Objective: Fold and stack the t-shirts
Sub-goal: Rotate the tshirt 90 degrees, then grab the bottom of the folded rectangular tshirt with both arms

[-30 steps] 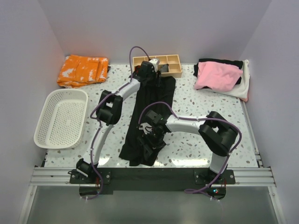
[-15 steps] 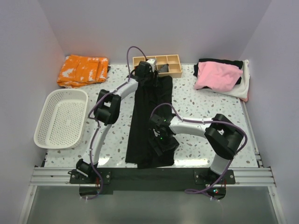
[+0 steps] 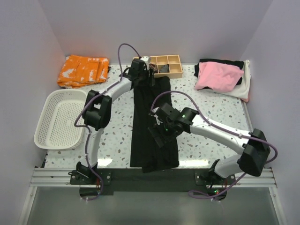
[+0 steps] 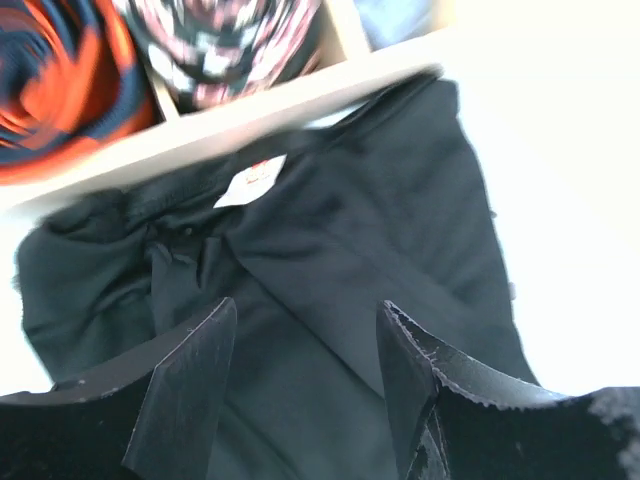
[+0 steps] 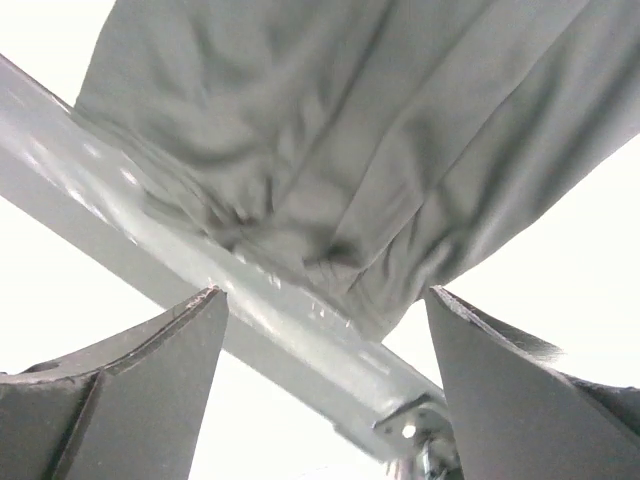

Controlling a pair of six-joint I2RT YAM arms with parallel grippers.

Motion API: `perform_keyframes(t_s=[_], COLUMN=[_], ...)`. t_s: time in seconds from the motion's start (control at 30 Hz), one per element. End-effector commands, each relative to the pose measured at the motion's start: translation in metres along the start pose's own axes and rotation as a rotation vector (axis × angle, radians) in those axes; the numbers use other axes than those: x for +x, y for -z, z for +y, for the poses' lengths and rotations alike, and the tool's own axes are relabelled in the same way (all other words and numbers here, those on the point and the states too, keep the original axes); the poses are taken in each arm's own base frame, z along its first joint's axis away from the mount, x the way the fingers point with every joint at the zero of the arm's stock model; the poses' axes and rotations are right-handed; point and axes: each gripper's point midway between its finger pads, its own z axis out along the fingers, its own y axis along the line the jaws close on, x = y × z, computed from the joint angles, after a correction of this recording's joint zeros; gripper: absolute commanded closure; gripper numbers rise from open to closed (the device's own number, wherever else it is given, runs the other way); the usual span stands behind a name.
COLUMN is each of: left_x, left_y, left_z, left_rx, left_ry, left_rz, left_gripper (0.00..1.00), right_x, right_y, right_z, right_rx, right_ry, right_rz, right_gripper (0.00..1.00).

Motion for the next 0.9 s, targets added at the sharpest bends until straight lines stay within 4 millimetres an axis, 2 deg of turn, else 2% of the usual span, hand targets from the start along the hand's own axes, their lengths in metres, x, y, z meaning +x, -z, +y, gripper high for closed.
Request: perform_keyframes(t_s=[0.0,0.03,0.07,0.1,0.13,0.17,0.2,0.27,0.3,0.37,0.4,0.47,0.5,0.57,0.6,0.7,0.87], left_x=[-0.102,-0.103,-0.105,-0.102,-0.1,-0.093,-0.075,-0.051,-0.031,-0.003,0.024,0.052,0.075,0.101,0.118,0.151,0.18], left_y=[0.093,0.104,0.114,0.136,0.146,0.155,0.171,0.184,0.195,0.202,0.208,0.213,0.218,0.227,0.227,0.234,0.241], left_z=[-0.047,-0.049,-0.048,-0.047,-0.04,-0.036,-0.029,-0.019,-0.014,-0.011,-0.006,-0.008,-0.005,-0.009,-0.006,-0.007,-0.016], left_rx=[0.119,0.121,0.115,0.109,0.071,0.052,0.033,0.002,0.003,0.007,-0.005,-0.002,-0.008,-0.026,-0.05,-0.075,-0.063], left_ry=[-0.011,-0.006,0.003,0.008,0.024,0.049,0.067,0.11,0.125,0.155,0.166,0.192,0.205,0.215,0.215,0.24,0.268], left_rz=[-0.291,-0.305,-0.323,-0.346,-0.359,-0.36,-0.353,-0.342,-0.343,-0.314,-0.277,-0.238,-0.207,-0.17,-0.138,-0.078,-0.03], left_gripper=[0.36,0.36,0.36,0.36,0.35,0.35,0.34,0.34,0.34,0.34,0.35,0.35,0.35,0.35,0.35,0.36,0.36], right_x=[-0.023,-0.024,-0.02,-0.023,-0.023,-0.02,-0.024,-0.025,-0.039,-0.049,-0.054,-0.058,-0.058,-0.051,-0.048,-0.031,-0.006], right_y=[0.032,0.033,0.03,0.035,0.035,0.034,0.038,0.034,0.032,0.027,0.024,0.012,0.008,-0.005,-0.009,-0.023,-0.028], right_z=[-0.027,-0.033,-0.048,-0.054,-0.061,-0.078,-0.086,-0.094,-0.095,-0.092,-0.089,-0.088,-0.09,-0.094,-0.095,-0.102,-0.106], right_rx=[0.134,0.148,0.166,0.162,0.168,0.189,0.195,0.163,0.137,0.097,0.08,0.071,0.074,0.097,0.103,0.139,0.234], right_ry=[-0.033,-0.071,-0.129,-0.165,-0.22,-0.285,-0.321,-0.385,-0.38,-0.368,-0.365,-0.355,-0.359,-0.369,-0.368,-0.363,-0.306], right_rz=[-0.14,-0.154,-0.149,-0.183,-0.2,-0.209,-0.254,-0.278,-0.324,-0.331,-0.321,-0.278,-0.265,-0.212,-0.194,-0.127,-0.067], right_gripper=[0.14,0.14,0.14,0.14,0.14,0.14,0.13,0.12,0.12,0.13,0.14,0.15,0.15,0.16,0.17,0.19,0.2])
